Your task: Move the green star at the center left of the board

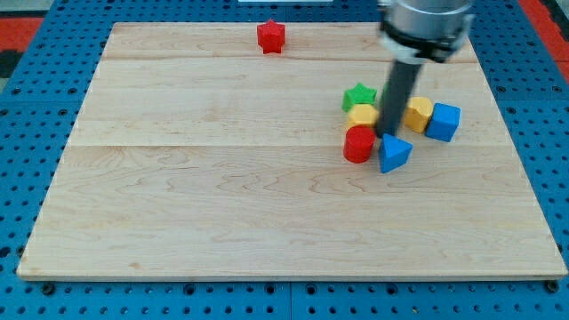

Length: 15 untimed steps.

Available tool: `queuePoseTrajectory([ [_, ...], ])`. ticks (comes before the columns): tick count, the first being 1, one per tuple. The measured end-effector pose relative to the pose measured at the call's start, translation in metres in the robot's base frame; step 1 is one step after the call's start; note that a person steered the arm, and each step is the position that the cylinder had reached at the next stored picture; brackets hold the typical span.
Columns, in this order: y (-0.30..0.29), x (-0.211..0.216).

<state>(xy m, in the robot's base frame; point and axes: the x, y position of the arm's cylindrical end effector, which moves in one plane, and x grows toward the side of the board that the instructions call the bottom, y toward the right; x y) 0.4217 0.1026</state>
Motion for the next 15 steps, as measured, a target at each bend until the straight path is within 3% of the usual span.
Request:
queuePoseTrajectory([
  [1,-0.064,-0.002],
  [2,-0.050,-0.006],
  [4,0.036,-0.043],
  [5,0.028,-0.080],
  [7,-0.070,-0.108],
  [8,-0.081,-0.129],
  [9,-0.195,-0.111],
  [10,-0.220,-0.080],
  [11,-0.171,-0.080],
  [12,-0.147,-0.055],
  [13,-0.193,-0.021],
  [14,-0.244,-0.024],
  [15,-0.219,-0.053],
])
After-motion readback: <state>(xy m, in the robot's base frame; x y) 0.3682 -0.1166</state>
